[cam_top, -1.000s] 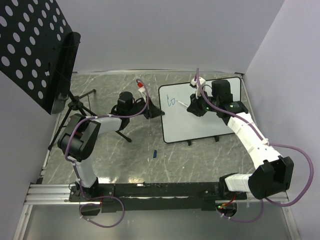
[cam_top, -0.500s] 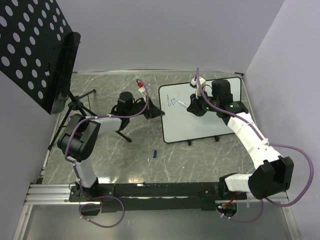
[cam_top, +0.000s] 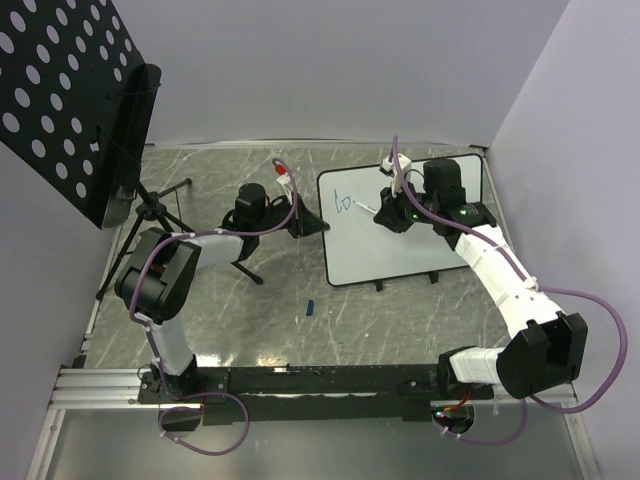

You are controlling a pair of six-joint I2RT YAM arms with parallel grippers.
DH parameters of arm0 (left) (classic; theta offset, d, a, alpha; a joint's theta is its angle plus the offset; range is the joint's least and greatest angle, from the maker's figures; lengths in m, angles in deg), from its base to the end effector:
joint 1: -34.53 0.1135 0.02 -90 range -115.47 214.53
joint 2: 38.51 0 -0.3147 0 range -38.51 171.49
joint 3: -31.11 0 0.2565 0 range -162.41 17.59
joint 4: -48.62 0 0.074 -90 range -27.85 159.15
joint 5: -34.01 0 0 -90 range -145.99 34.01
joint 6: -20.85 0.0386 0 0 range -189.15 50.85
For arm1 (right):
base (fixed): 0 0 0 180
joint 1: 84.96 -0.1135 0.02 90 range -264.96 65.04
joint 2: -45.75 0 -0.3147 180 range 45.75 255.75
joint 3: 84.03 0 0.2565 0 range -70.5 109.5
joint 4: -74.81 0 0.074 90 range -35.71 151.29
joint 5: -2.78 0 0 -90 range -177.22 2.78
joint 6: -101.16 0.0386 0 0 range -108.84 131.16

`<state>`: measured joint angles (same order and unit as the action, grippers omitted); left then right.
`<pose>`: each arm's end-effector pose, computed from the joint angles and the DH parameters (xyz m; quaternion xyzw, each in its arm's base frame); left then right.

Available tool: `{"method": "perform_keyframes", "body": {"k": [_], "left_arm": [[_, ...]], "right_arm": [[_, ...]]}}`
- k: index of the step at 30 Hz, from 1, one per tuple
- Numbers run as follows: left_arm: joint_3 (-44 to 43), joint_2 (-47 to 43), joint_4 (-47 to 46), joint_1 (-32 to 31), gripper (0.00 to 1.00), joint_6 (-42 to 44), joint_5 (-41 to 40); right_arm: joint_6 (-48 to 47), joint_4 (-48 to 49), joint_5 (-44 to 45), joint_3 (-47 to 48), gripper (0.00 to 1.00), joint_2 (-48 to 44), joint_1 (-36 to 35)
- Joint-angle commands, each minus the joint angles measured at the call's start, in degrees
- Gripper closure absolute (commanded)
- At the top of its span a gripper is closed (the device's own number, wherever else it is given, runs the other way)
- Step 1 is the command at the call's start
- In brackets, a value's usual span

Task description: Write a sentence on the whiteboard

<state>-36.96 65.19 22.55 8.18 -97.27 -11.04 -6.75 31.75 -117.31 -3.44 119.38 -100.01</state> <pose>0.3490 -0.2033 0.2530 0.2359 0.7093 -0.5326 0.3969 0.2583 0.0895 0.3832 -0.3570 0.7921 0.2204 0.4433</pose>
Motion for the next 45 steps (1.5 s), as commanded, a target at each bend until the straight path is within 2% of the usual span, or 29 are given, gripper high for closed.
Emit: {"method": "perform_keyframes", "body": {"k": [1, 23, 45], "left_arm": [[0.84, -1.75, -1.71, -0.55, 0.99, 6.85, -1.97], [0.75, -1.31, -1.80, -0.63, 0.99, 6.67, -1.88], [1.11, -1.75, -1.54, -0.90, 0.99, 6.94, -2.06]], "right_arm": [[-1.25, 2.29, -0.68, 0.08, 1.00, -2.34, 0.28], [-1.69, 3.96, 1.78, 0.43, 1.00, -1.29, 0.19], [0.68, 5.81, 6.18, 3.07, 1.00, 6.00, -1.83]]}}
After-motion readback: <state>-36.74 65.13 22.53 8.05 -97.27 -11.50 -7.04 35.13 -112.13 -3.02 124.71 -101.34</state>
